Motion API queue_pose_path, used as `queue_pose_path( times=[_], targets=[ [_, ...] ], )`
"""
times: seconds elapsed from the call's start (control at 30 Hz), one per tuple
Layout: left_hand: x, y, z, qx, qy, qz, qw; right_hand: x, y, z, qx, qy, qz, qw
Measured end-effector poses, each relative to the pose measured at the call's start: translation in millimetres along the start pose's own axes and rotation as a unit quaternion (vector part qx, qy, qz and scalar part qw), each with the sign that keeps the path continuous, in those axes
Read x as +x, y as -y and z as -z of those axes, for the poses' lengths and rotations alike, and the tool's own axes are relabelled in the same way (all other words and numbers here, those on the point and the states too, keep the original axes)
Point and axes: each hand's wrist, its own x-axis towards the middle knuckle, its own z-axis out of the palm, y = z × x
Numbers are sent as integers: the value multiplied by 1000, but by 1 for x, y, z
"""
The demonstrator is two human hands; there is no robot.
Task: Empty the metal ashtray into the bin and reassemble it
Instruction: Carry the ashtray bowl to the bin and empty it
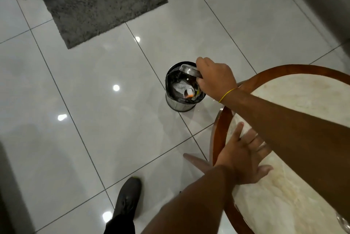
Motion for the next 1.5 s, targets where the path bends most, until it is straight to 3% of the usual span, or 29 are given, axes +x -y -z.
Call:
queue_pose_path(
  times=[0.97, 1.33, 1.5],
  targets=[
    [-6, -4, -1, -14, -37, 18, 999, 0, -8, -20, 59, -46, -15, 997],
    [-14, -1, 13, 9, 12, 14, 1000, 4, -2, -22, 73, -21, -31, 997],
    [-10, -3, 13, 1, -13, 18, 1000, 2, -1, -22, 59, -1, -37, 998]
  ],
)
